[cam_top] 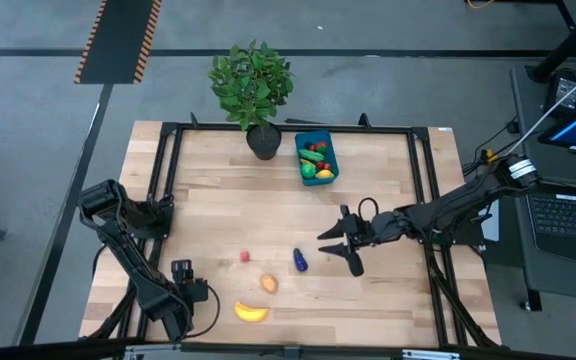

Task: Pick and placing Produce into tupperware
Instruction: Put the pumpkin into the blue bin

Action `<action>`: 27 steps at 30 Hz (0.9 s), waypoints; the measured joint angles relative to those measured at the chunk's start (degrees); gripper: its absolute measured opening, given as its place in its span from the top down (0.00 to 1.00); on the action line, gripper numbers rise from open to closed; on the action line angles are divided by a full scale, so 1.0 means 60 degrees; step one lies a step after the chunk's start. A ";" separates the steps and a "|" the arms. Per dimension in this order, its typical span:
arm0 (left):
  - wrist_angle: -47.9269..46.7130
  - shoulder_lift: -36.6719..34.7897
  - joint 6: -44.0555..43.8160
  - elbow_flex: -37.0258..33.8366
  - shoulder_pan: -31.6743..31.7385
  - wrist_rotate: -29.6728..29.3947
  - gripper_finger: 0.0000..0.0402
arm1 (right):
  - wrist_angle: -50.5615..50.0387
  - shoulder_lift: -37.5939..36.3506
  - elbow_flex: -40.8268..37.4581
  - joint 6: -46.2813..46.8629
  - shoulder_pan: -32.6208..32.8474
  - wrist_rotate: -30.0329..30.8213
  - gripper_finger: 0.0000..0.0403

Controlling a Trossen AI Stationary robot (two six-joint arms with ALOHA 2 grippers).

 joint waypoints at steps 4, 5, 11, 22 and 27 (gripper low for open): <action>0.0147 0.0000 0.0025 -0.0007 0.0021 -0.0010 0.28 | 0.0165 0.0461 0.0000 0.0208 -0.0001 0.0002 0.61; 0.0167 0.0000 0.0030 -0.0011 0.0021 -0.0011 0.28 | 0.0246 0.0561 0.0000 0.0210 -0.0024 0.0000 0.61; 0.0252 0.0000 0.0032 -0.0025 0.0014 -0.0239 0.28 | 0.0669 0.0774 0.0000 0.0140 -0.0215 0.0004 0.61; 0.0410 0.0014 -0.0287 -0.0029 0.0014 -0.0544 0.28 | 0.0837 0.0774 0.0000 -0.0041 -0.0215 -0.0007 0.61; 0.0614 0.0033 -0.0320 -0.0033 0.0030 -0.1144 0.28 | 0.0839 0.0774 0.0000 -0.0045 -0.0215 -0.0011 0.61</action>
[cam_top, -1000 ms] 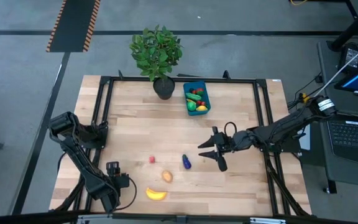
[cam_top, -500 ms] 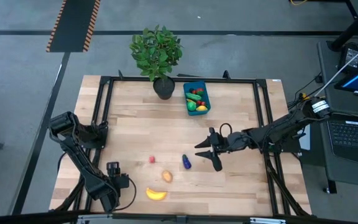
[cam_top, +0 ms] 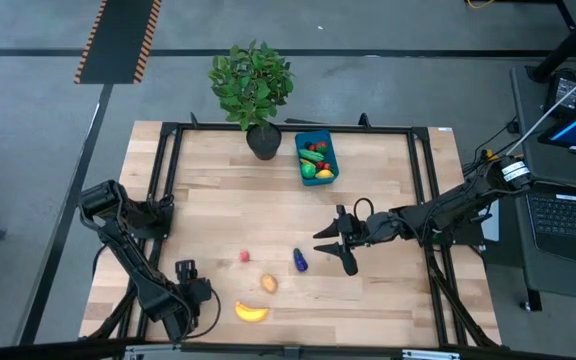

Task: Pick and placing Produce into tupperware
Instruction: Put the pumpkin into the blue bin

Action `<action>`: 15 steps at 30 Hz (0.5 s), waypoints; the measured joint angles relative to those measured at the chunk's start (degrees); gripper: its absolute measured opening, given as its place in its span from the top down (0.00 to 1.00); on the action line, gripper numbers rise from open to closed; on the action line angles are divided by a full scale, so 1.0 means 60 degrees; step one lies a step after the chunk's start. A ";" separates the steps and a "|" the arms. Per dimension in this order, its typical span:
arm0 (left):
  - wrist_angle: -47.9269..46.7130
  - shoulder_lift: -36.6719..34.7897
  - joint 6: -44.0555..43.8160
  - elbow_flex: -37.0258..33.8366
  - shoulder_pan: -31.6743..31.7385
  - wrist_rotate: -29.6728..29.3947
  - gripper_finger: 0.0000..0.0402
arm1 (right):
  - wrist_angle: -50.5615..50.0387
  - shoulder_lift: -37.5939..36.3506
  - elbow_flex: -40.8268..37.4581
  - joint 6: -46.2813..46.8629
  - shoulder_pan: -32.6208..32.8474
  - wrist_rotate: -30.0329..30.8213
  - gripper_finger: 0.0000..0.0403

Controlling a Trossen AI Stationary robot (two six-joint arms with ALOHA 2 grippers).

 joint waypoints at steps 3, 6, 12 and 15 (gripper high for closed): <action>0.0010 0.0000 -0.0029 0.0000 0.0016 -0.0080 0.28 | -0.0002 0.0000 0.0000 -0.0004 0.0000 0.0000 0.61; -0.0002 0.0000 -0.0036 0.0000 0.0010 -0.0074 0.28 | -0.0002 0.0000 0.0000 -0.0002 0.0000 0.0000 0.61; -0.0047 0.0000 -0.0018 0.0000 0.0016 0.0287 0.28 | 0.0001 -0.0004 0.0000 -0.0004 0.0000 0.0000 0.61; -0.0068 -0.0003 -0.0007 0.0004 0.0016 0.0397 0.28 | -0.0002 -0.0004 0.0000 -0.0004 0.0000 -0.0004 0.61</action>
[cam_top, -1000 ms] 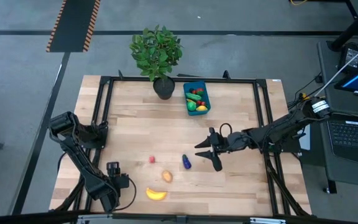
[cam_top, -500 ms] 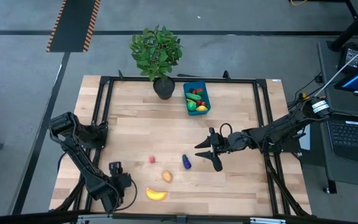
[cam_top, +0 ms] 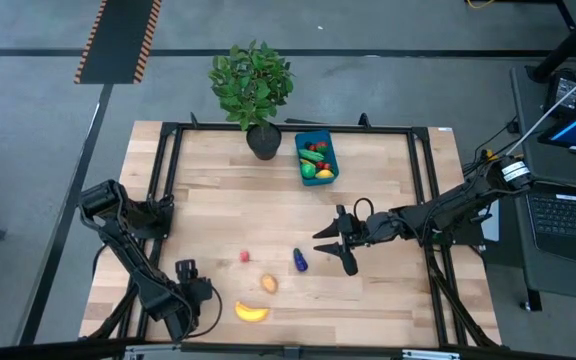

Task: Pick and placing Produce into tupperware
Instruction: Put the pumpkin into the blue bin

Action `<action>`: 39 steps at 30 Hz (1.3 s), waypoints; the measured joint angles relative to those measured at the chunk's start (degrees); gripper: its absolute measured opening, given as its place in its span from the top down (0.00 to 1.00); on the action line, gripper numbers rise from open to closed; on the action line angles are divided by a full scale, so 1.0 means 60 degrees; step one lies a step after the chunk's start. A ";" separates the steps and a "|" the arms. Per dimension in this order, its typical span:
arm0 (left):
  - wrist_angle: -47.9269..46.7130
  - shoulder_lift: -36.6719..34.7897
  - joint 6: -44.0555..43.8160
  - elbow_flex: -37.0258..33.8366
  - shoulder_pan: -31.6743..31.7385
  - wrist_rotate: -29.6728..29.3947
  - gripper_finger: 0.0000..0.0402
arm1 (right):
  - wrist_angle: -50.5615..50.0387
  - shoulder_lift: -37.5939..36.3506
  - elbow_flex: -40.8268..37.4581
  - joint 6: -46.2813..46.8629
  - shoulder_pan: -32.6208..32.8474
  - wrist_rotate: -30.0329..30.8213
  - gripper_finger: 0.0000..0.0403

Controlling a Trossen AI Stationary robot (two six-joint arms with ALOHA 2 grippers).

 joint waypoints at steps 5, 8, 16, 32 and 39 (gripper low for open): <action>-0.0015 0.0000 0.0020 0.0004 -0.0001 0.0084 0.28 | 0.0003 0.0000 0.0000 0.0000 0.0000 0.0000 0.61; -0.0018 0.0000 0.0029 0.0004 -0.0007 0.0127 0.28 | 0.0000 0.0000 0.0000 0.0000 0.0000 0.0000 0.61; -0.0037 -0.0010 0.0044 0.0011 -0.0020 0.0278 0.41 | 0.0001 -0.0004 0.0000 0.0000 0.0000 0.0000 0.61; 0.0034 -0.0007 -0.0382 0.0000 -0.0076 -0.0367 0.43 | 0.0003 -0.0007 -0.0004 0.0000 0.0000 -0.0003 0.61; 0.0069 0.0000 -0.0385 0.0000 0.0022 -0.1663 0.43 | 0.0000 -0.0007 -0.0011 -0.0036 0.0004 -0.0004 0.61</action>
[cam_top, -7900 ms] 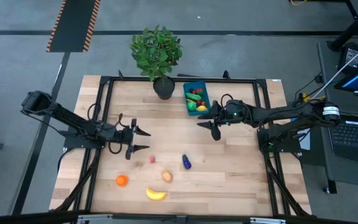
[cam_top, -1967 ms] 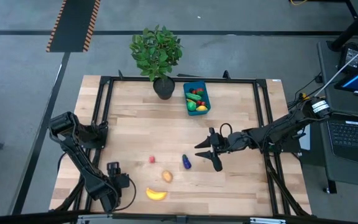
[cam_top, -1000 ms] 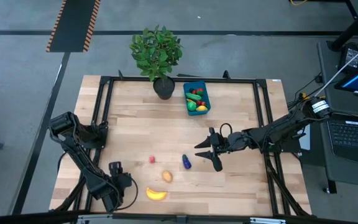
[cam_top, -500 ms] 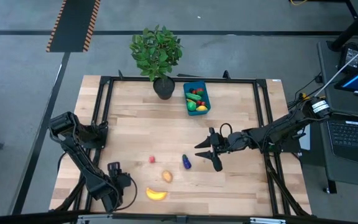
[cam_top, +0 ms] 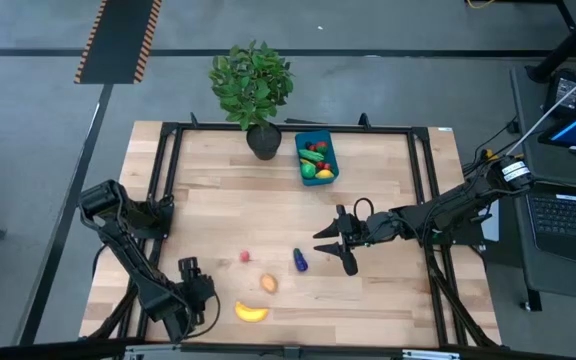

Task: Pick and placing Produce into tupperware
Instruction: Put the pumpkin into the blue bin

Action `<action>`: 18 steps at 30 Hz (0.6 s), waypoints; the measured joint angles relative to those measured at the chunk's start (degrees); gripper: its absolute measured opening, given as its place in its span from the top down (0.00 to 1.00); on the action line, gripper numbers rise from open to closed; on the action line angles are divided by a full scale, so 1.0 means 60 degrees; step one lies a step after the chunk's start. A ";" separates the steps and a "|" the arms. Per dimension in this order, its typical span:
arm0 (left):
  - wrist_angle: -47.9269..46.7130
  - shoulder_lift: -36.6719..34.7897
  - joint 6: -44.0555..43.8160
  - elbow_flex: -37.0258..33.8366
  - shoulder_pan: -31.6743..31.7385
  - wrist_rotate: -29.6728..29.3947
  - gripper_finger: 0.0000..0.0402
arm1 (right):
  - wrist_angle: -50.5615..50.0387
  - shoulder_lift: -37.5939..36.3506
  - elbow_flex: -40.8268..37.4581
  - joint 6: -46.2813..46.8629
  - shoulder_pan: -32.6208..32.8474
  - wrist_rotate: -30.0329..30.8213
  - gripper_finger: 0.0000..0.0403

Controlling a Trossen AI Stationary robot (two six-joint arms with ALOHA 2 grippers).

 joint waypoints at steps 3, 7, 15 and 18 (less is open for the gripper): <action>0.0014 0.0000 0.0003 0.0000 -0.0005 -0.0791 0.43 | 0.0002 0.0000 0.0000 -0.0002 0.0000 0.0000 0.61; 0.0313 -0.0024 0.0012 0.0000 -0.0093 -0.2045 0.43 | 0.0000 0.0000 0.0000 -0.0175 0.0000 -0.0004 0.61; 0.0780 -0.0362 -0.0023 0.0000 -0.0486 -0.4205 0.43 | 0.0092 0.0000 0.0000 -0.0224 -0.0001 -0.0004 0.61; 0.1184 -0.0592 0.0252 0.0003 -0.0708 -0.5290 0.43 | 0.0182 0.0000 0.0000 -0.0321 -0.0001 -0.0004 0.61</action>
